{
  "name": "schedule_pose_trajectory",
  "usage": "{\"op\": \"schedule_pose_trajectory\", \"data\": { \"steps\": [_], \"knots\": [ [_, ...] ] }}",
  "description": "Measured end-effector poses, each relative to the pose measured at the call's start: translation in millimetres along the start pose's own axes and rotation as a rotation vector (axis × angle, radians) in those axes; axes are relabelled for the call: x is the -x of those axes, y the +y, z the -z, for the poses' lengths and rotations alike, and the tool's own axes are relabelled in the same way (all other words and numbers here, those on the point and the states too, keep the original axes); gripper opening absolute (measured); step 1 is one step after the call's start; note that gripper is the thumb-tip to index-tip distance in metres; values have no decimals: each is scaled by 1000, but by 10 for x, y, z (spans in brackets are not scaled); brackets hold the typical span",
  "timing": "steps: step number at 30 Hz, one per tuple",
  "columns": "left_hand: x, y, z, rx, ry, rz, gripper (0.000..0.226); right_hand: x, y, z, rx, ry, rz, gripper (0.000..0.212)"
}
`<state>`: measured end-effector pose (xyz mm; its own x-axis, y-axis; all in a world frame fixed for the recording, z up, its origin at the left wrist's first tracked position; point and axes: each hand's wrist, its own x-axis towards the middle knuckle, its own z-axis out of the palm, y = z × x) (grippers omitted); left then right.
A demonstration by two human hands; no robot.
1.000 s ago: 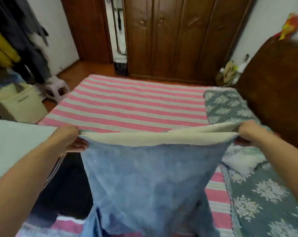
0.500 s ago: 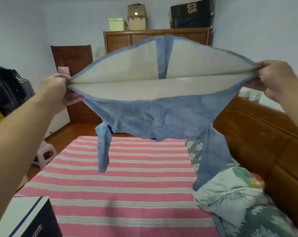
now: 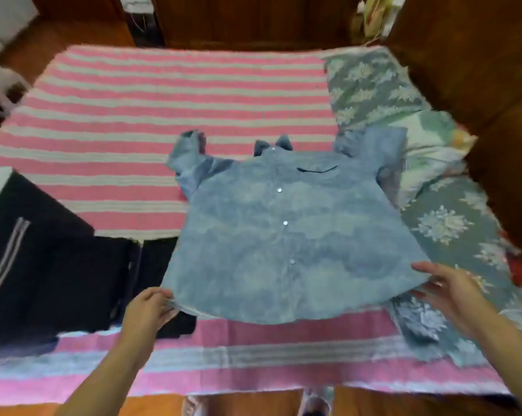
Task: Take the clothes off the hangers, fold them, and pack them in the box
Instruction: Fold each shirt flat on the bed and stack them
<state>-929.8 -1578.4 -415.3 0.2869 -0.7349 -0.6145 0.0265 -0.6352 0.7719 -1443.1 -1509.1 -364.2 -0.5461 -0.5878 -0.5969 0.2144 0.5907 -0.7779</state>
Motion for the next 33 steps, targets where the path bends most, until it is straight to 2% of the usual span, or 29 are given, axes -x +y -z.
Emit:
{"op": "schedule_pose_trajectory", "data": {
  "steps": [3, 6, 9, 12, 15, 18, 20, 22, 23, 25, 26, 28, 31, 33],
  "knots": [
    [-415, -1102, -143, -123, 58, 114, 24, -588, 1334, -101, 77, 99, -148, 15],
    [-752, -1843, -253, -165, 116, 147, 23, -1039, 2377, -164, 42, 173, -213, 23],
    [-859, -2208, -351, -142, 149, 158, 22, -1213, 2932, -218, -114, 207, -326, 16],
    [-857, -2239, -423, -90, 229, 179, 26, -1298, 3062, -220, -152, 165, -373, 12],
    [-806, -2242, -368, -123, 270, 202, 19, -1218, 2964, -145, 19, 231, -342, 4],
    [-678, -2363, -199, -336, 249, 273, 29, -862, 3042, -40, 266, 320, -349, 16],
    [-678, -2542, -56, -496, 181, 389, 47, -642, 3063, -10, 337, 291, -449, 19],
    [-642, -2361, -103, -753, 145, 469, 69, -646, 2909, -31, 567, 270, -488, 28],
    [-635, -2216, -173, -892, 154, 449, 65, -716, 2758, -81, 719, 255, -461, 36],
    [-683, -1792, -454, -1022, 152, 183, 43, -996, 2322, -286, 883, 244, -259, 43],
    [-780, -1584, -636, -1049, 85, 43, 35, -1215, 2052, -446, 938, 218, -116, 44],
    [-1013, -1321, -980, -1078, -123, -72, 22, -1642, 1534, -854, 994, 144, 130, 43],
    [-1418, -1205, -1543, -1039, -337, -124, 24, -2478, 718, -1505, 905, 18, 361, 46],
    [-1603, -1257, -1794, -1116, -400, -189, 35, -3041, 246, -1896, 814, -12, 391, 48]
  ]
}}
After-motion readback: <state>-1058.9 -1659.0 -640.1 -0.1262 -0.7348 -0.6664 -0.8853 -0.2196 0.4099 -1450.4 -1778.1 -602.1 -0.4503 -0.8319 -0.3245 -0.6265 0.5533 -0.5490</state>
